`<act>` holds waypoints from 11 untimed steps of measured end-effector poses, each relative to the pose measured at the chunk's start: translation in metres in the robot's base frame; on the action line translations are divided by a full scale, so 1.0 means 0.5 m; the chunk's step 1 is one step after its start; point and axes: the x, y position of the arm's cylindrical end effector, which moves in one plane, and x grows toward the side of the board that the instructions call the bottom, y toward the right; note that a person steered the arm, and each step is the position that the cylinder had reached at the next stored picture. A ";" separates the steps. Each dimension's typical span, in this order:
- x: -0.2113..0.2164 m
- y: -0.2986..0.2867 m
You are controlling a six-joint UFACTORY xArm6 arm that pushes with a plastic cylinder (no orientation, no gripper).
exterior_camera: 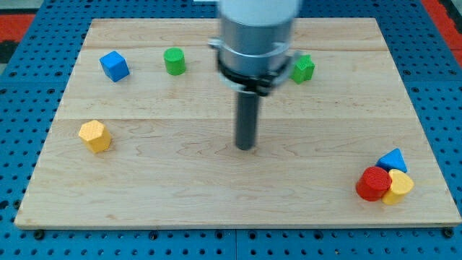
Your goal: Push the yellow hexagon diagonally to the green star
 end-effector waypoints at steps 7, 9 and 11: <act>-0.019 -0.345; -0.048 -0.447; -0.069 -0.112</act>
